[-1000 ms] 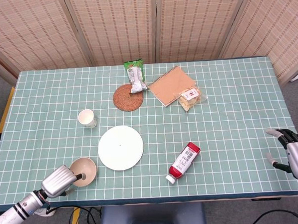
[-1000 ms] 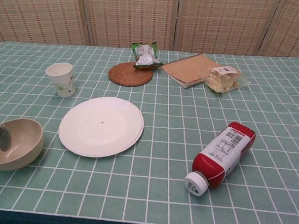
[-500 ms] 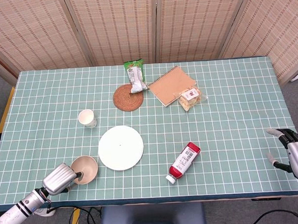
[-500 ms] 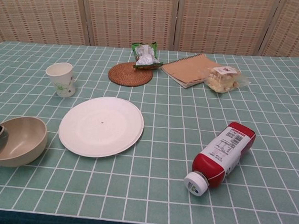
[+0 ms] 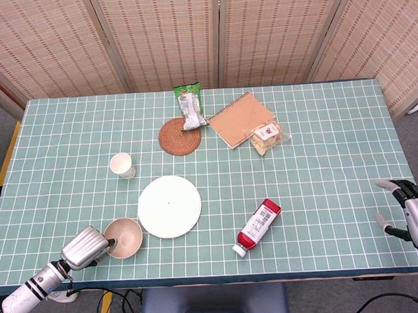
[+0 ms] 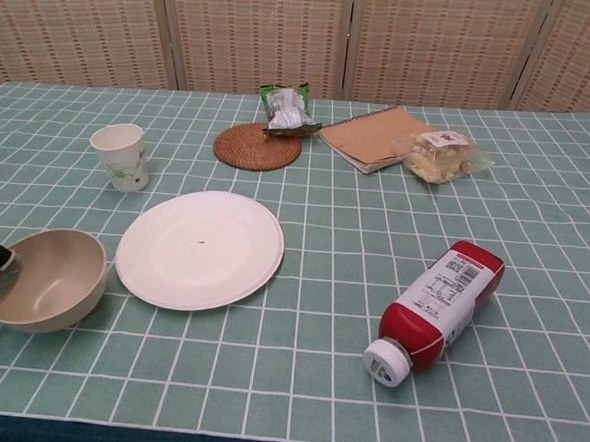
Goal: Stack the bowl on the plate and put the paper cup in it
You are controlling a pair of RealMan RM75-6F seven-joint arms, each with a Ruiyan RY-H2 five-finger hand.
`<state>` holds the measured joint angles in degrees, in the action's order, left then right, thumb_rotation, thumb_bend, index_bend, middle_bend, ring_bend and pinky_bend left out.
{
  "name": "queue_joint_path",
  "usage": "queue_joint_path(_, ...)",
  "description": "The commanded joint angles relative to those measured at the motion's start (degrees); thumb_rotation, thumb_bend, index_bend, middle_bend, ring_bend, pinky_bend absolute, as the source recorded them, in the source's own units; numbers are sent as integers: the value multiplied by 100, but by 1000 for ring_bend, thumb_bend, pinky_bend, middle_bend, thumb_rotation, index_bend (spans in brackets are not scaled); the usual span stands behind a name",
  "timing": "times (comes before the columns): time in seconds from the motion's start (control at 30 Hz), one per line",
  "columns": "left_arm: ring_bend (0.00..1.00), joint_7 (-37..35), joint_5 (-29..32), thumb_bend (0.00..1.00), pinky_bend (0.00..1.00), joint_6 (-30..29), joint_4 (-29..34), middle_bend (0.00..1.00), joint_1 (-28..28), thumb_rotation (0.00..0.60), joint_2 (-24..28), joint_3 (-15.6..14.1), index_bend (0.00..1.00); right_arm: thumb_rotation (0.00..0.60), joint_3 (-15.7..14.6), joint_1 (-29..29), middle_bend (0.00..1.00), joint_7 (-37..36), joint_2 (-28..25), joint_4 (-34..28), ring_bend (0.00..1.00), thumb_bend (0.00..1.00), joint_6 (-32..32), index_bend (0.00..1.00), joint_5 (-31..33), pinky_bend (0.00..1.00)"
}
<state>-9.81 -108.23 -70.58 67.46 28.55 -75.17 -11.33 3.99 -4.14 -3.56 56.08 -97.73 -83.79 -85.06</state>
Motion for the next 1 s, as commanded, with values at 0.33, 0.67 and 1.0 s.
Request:
queue_joint_path(0.33, 919, -342, 216, 469, 988, -150, 255, 940, 285, 600, 206, 327, 626, 600, 1, 19, 285, 26, -20, -24, 201, 277, -29, 245, 6, 298)
queue_joint_path(0.67, 918, -510, 321, 469, 988, 46, 567, 940, 796, 600, 131, 712, 628, 600, 6, 37, 285, -11, -10, 9, 201, 277, -40, 245, 30, 298)
queue_joint_path(1.0, 916, -402, 498, 469, 988, 663, 591, 940, 1299, 600, -406, 914, 625, 600, 4, 41, 285, -81, 12, 92, 201, 277, -18, 245, 48, 298)
